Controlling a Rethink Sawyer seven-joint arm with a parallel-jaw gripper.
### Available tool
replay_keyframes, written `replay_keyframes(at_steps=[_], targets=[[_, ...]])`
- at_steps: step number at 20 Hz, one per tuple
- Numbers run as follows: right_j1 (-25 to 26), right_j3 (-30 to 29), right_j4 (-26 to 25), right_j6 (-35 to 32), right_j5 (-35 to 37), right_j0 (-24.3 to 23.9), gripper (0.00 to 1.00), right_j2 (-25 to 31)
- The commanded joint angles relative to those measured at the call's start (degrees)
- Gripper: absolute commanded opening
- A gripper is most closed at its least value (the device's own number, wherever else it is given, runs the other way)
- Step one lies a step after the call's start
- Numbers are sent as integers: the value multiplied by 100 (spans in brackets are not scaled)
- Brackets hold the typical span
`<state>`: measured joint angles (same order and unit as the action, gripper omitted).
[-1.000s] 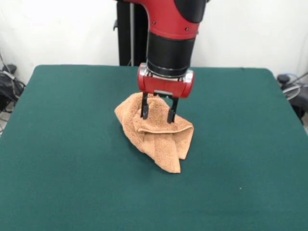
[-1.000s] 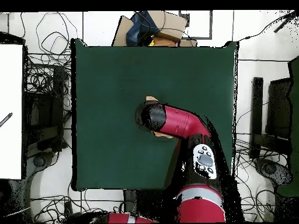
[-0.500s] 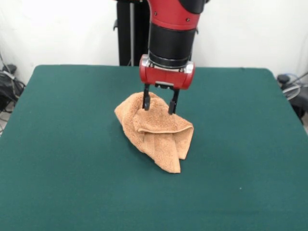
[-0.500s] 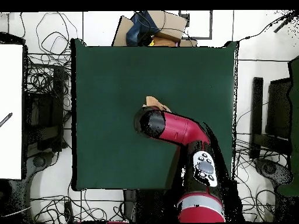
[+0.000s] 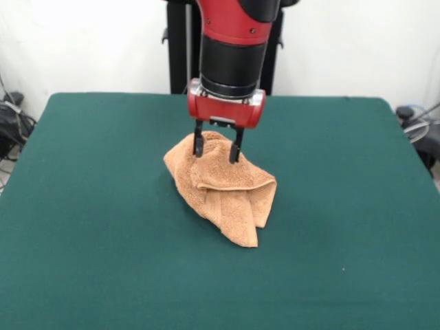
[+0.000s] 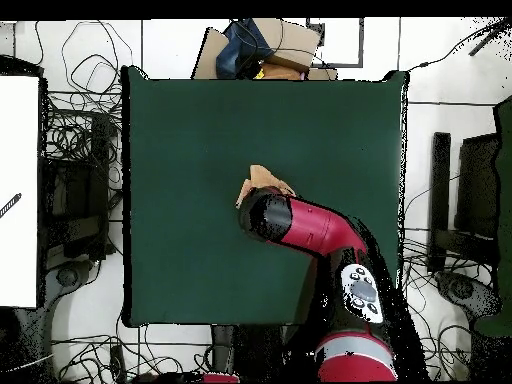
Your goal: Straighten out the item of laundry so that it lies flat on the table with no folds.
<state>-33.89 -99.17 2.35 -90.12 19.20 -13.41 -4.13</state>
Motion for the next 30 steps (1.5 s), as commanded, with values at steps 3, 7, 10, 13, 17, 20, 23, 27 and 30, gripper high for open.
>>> replay_keyframes(at_steps=[3, 7, 10, 13, 17, 20, 23, 27, 30], targets=[[295, -201, -74, -805, -452, -202, 100, 563], [346, -158, -84, -797, -444, -197, 100, 554], [375, -109, -75, -791, -418, -180, 100, 543], [439, -52, -53, -813, -420, -164, 100, 529], [437, 64, -19, -824, -243, -64, 100, 441], [459, 84, 5, -824, -181, -55, 100, 451], [486, 98, 35, -844, -229, -93, 100, 486], [476, 87, 53, -915, -274, -49, 100, 432], [459, 55, 65, -908, -261, -80, 100, 466]])
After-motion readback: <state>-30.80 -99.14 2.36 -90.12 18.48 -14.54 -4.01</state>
